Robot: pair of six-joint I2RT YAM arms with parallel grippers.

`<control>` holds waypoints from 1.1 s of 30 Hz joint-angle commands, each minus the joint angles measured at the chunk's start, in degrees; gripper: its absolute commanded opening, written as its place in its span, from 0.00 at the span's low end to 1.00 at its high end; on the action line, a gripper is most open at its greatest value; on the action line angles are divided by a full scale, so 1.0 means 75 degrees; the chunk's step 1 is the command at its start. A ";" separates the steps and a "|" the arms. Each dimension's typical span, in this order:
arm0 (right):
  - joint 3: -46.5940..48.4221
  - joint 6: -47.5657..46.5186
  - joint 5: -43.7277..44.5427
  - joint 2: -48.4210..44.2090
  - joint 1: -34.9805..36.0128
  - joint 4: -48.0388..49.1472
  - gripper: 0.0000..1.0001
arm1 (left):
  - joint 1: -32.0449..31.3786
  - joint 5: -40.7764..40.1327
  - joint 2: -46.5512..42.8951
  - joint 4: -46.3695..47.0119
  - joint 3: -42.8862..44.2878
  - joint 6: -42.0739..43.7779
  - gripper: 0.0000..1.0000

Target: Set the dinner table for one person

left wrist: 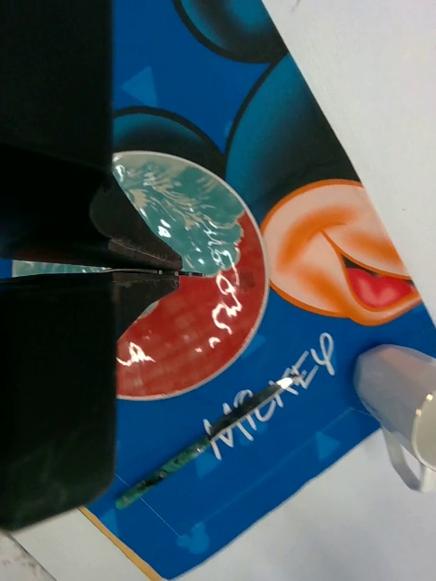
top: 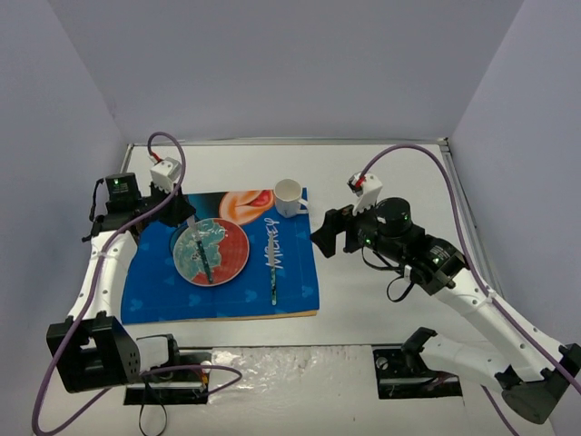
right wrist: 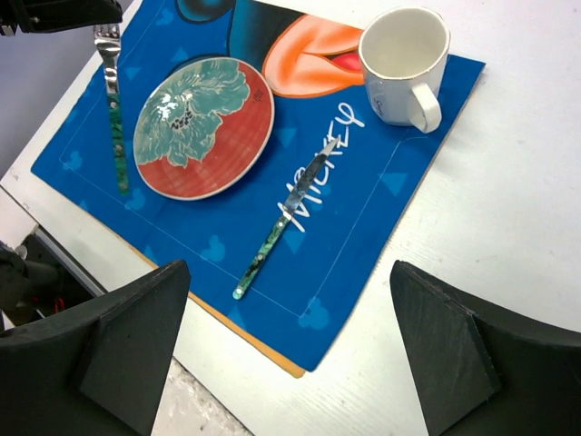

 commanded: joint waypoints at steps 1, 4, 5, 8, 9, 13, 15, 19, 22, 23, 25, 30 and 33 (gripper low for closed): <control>0.0036 -0.0434 -0.0416 -0.0245 0.0067 -0.0135 0.89 | 0.0821 0.0018 -0.0179 -0.0524 -0.0026 0.1453 0.00; 0.0024 -0.0512 -0.0222 -0.0275 0.0099 -0.0155 0.90 | 0.1133 0.0102 -0.0246 -0.0322 -0.0405 0.1658 0.00; 0.0024 -0.0566 -0.0152 -0.0264 0.0105 -0.0163 0.90 | 0.1257 0.0190 -0.0257 -0.0296 -0.0515 0.1809 0.00; 0.0065 -0.0663 0.0061 -0.0130 0.0113 -0.0237 0.91 | 0.1536 0.0333 -0.0264 -0.0387 -0.0767 0.2501 0.00; 0.0077 -0.0669 0.0062 -0.0082 0.0135 -0.0256 0.91 | 0.1641 0.0379 -0.0251 -0.0464 -0.0799 0.2723 0.00; 0.0025 -0.0647 0.0025 0.0049 0.0150 -0.0294 0.91 | 0.2141 0.0527 -0.0022 -0.0989 -0.0735 0.3712 0.00; 0.0043 -0.0677 0.0096 0.0108 0.0121 -0.0361 0.91 | 0.2444 0.0741 0.0104 -0.1408 -0.0525 0.4248 0.00; 0.0154 -0.0776 0.0253 0.0254 0.0126 -0.0548 0.91 | 0.2575 0.0662 0.0471 -0.1712 -0.0251 0.4734 0.00; 0.0223 -0.0809 0.0303 0.0386 0.0128 -0.0619 0.91 | 0.2641 0.0688 0.1037 -0.2172 -0.0031 0.5058 0.00; 0.0223 -0.0798 0.0303 0.0410 0.0128 -0.0619 0.91 | 0.2641 0.0677 0.1121 -0.2231 0.0039 0.5243 0.00; 0.0229 -0.0821 0.0303 0.0446 0.0140 -0.0655 0.91 | 0.2672 0.0669 0.1233 -0.2213 0.0110 0.5304 0.00; 0.0211 -0.0883 0.0371 0.0471 0.0137 -0.0701 0.91 | 0.2805 0.0517 0.1699 -0.2226 0.0333 0.5487 0.00; 0.0207 -0.0900 0.0408 0.0496 0.0121 -0.0705 0.91 | 0.2805 0.0454 0.2031 -0.2307 0.0502 0.5597 0.00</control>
